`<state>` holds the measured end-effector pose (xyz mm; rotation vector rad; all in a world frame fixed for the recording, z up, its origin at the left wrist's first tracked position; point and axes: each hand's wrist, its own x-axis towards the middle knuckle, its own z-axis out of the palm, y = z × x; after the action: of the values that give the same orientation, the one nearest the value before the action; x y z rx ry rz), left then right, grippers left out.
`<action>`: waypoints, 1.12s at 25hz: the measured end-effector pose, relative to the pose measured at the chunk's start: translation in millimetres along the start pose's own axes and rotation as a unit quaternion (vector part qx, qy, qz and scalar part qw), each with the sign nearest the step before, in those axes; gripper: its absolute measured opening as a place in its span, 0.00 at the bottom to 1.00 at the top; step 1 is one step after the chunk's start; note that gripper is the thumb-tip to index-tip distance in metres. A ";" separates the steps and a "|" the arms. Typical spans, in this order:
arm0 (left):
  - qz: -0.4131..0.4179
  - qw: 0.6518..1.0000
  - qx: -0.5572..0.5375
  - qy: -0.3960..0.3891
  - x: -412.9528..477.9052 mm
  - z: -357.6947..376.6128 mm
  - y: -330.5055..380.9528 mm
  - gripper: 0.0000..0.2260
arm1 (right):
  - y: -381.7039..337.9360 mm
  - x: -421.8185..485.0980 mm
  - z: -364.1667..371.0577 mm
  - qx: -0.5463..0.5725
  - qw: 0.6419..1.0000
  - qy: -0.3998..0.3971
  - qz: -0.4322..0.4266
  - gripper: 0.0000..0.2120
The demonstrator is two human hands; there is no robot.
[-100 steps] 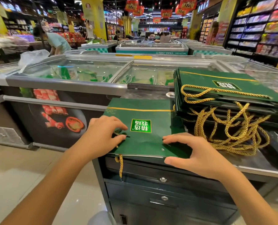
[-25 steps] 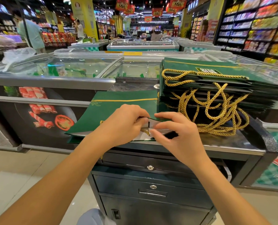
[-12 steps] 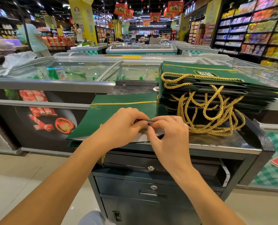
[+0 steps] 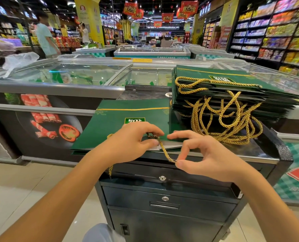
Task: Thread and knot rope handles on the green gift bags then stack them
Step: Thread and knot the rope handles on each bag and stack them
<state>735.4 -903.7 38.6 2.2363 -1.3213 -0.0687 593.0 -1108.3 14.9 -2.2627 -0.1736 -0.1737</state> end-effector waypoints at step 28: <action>0.004 0.998 0.027 0.059 30.0 -102.5 -18.7 0.04 | 7.5 79.8 11.3 -0.276 0.959 -0.043 0.049 0.21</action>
<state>797.2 -878.4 124.1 2.2436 -1.2836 0.1018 673.4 -1099.1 16.7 -2.8326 -0.0608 -0.0756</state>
